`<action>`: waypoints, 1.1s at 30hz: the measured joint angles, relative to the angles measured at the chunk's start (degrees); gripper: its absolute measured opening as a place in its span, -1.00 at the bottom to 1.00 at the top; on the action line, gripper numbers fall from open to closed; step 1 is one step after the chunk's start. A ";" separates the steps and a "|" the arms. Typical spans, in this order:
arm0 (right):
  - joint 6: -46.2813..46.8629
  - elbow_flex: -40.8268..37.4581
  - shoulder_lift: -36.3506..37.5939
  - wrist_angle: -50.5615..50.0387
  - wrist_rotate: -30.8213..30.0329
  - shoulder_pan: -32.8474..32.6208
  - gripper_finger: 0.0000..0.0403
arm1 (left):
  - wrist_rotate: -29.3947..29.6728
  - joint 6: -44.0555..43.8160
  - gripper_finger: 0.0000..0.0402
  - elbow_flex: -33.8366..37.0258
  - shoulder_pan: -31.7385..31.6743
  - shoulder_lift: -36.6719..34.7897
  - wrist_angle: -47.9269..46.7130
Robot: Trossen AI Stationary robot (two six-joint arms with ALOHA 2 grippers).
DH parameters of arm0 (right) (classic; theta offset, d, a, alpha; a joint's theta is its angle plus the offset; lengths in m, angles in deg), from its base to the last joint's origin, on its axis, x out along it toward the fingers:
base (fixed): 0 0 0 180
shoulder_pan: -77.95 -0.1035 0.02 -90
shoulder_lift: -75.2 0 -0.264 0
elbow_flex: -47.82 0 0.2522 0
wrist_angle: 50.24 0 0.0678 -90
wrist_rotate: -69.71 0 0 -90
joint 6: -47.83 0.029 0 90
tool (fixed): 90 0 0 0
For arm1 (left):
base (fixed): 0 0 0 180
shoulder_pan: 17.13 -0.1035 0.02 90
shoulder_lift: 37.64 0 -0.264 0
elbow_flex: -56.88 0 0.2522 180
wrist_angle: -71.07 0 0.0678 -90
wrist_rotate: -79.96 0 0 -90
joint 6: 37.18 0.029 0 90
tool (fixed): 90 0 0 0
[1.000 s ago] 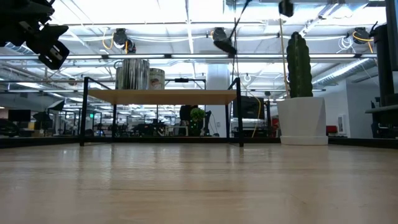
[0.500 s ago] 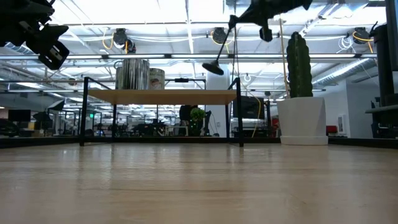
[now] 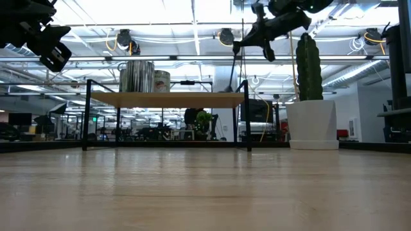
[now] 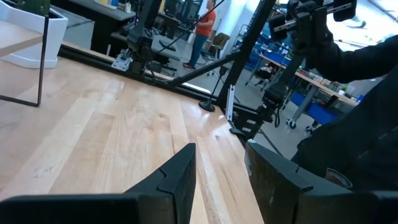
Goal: Pick & Place candle stick holders
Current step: Put the top black candle holder on the shelf
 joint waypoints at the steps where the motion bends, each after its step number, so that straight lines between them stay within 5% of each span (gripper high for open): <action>1: 0.01 0.00 -0.15 0.93 0.00 0.26 -1.00 | 0.02 0.03 -0.29 0.00 0.01 0.00 0.00; 24: -2.03 0.00 -0.56 4.39 -1.61 1.28 -1.00 | 0.02 0.22 -0.29 0.00 0.02 0.00 0.00; 33: -17.87 0.00 0.74 -2.19 -3.62 2.16 -0.98 | 0.01 0.16 -0.29 0.00 0.02 0.00 -0.02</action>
